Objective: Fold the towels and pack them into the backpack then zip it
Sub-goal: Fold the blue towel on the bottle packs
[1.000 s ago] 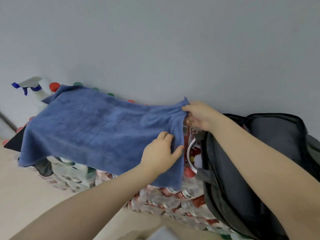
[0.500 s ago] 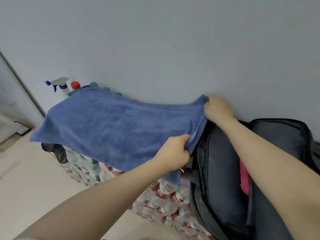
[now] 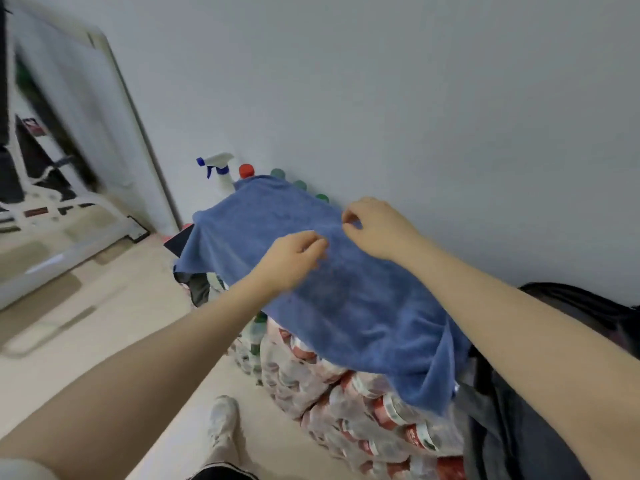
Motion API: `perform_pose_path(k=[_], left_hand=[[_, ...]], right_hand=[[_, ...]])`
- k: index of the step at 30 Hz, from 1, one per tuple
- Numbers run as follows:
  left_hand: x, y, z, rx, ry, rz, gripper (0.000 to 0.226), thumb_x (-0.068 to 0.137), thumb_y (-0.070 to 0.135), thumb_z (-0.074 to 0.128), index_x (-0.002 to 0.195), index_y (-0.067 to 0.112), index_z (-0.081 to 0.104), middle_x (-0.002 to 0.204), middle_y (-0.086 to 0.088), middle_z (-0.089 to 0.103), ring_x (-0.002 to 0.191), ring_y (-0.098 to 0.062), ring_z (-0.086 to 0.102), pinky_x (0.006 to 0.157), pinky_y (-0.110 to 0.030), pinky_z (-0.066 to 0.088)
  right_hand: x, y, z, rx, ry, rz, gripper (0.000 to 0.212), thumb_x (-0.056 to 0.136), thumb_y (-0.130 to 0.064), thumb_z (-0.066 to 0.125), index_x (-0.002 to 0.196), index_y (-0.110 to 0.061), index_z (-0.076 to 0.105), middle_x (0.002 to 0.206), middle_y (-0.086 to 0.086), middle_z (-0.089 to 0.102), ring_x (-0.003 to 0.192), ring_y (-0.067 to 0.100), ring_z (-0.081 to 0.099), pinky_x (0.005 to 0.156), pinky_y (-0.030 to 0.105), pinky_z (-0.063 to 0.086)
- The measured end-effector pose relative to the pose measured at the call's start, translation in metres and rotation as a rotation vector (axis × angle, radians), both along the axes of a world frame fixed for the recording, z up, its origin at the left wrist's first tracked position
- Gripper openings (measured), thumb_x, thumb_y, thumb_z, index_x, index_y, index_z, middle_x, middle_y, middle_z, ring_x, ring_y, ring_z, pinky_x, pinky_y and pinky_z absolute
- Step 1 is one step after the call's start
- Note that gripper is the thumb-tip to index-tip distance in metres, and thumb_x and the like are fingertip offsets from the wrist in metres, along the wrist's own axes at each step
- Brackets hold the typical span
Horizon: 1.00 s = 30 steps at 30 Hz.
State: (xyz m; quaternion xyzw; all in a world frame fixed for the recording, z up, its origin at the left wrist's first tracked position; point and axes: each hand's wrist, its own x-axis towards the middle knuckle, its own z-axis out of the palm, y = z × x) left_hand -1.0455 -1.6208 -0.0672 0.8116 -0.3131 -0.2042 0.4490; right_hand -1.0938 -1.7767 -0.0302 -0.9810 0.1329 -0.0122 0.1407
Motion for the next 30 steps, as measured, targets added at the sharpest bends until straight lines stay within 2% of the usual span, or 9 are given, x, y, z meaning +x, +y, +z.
perform_pose_path(k=[4,9,11,14,18,21,23,26,30], left_hand=[[0.086,0.060,-0.012,-0.017,-0.108,0.308,0.024,0.093,0.010,0.039,0.099,0.014,0.062,0.087,0.004,0.062,0.084,-0.011,0.056,0.073,-0.017,0.042],[0.173,0.103,-0.034,-0.063,0.035,0.498,0.028,0.092,0.003,0.033,0.097,0.013,0.059,0.085,-0.001,0.063,0.086,-0.021,0.057,0.082,-0.032,0.046],[0.201,0.110,-0.052,0.021,0.134,0.465,0.029,0.093,0.003,0.034,0.105,0.007,0.059,0.099,-0.012,0.065,0.092,-0.027,0.057,0.087,-0.036,0.045],[0.228,0.114,-0.074,0.112,0.247,0.345,0.030,0.095,0.009,0.036,0.114,0.007,0.058,0.113,-0.012,0.062,0.100,-0.026,0.056,0.093,-0.037,0.046],[0.241,0.108,-0.086,0.190,0.442,0.159,0.034,0.096,0.034,0.040,0.106,0.010,0.062,0.096,0.000,0.061,0.085,-0.014,0.054,0.072,-0.022,0.044],[0.250,0.107,-0.088,0.143,0.602,0.083,0.040,0.093,0.049,0.040,0.100,0.019,0.066,0.094,0.007,0.065,0.085,-0.008,0.060,0.073,-0.019,0.045],[0.258,0.110,-0.085,0.092,0.682,0.029,0.035,0.093,0.046,0.043,0.093,0.021,0.067,0.086,0.009,0.067,0.078,-0.004,0.062,0.070,-0.018,0.046],[0.266,0.115,-0.081,0.039,0.641,-0.029,0.029,0.095,0.034,0.045,0.083,0.012,0.059,0.071,0.008,0.057,0.062,-0.002,0.052,0.059,-0.012,0.042],[0.270,0.117,-0.070,-0.012,0.573,-0.020,0.023,0.097,0.025,0.042,0.080,0.013,0.051,0.065,0.010,0.048,0.048,0.008,0.043,0.047,-0.005,0.035]], right_hand=[[0.075,0.031,-0.015,0.117,0.030,0.077,0.026,0.092,-0.013,0.043,0.110,-0.009,0.061,0.117,0.010,0.061,0.106,0.026,0.057,0.090,0.030,0.042],[0.160,0.057,-0.031,0.137,0.101,0.133,0.034,0.098,-0.014,0.033,0.125,-0.011,0.052,0.127,0.008,0.055,0.111,0.026,0.054,0.095,0.034,0.044],[0.195,0.063,-0.038,0.101,0.117,0.124,0.035,0.097,-0.013,0.031,0.125,-0.012,0.052,0.125,0.008,0.054,0.111,0.027,0.052,0.095,0.038,0.044],[0.237,0.068,-0.050,-0.018,0.130,0.092,0.032,0.094,-0.009,0.032,0.115,-0.010,0.057,0.116,0.012,0.058,0.105,0.030,0.052,0.089,0.041,0.046],[0.269,0.074,-0.063,-0.170,0.227,0.133,0.027,0.089,-0.010,0.039,0.104,-0.014,0.061,0.106,0.009,0.057,0.095,0.031,0.055,0.067,0.032,0.037],[0.283,0.079,-0.064,-0.292,0.349,0.218,0.021,0.084,-0.008,0.044,0.097,-0.013,0.059,0.101,0.006,0.057,0.085,0.029,0.057,0.062,0.030,0.032],[0.289,0.081,-0.065,-0.352,0.384,0.243,0.022,0.084,-0.004,0.045,0.103,-0.010,0.055,0.107,0.006,0.056,0.082,0.028,0.055,0.061,0.031,0.033],[0.293,0.081,-0.068,-0.409,0.399,0.283,0.024,0.087,-0.003,0.043,0.109,-0.008,0.051,0.113,0.007,0.054,0.083,0.028,0.053,0.064,0.032,0.035],[0.294,0.082,-0.064,-0.408,0.470,0.266,0.023,0.085,-0.003,0.045,0.097,-0.014,0.061,0.105,0.008,0.056,0.088,0.029,0.058,0.066,0.030,0.035]])
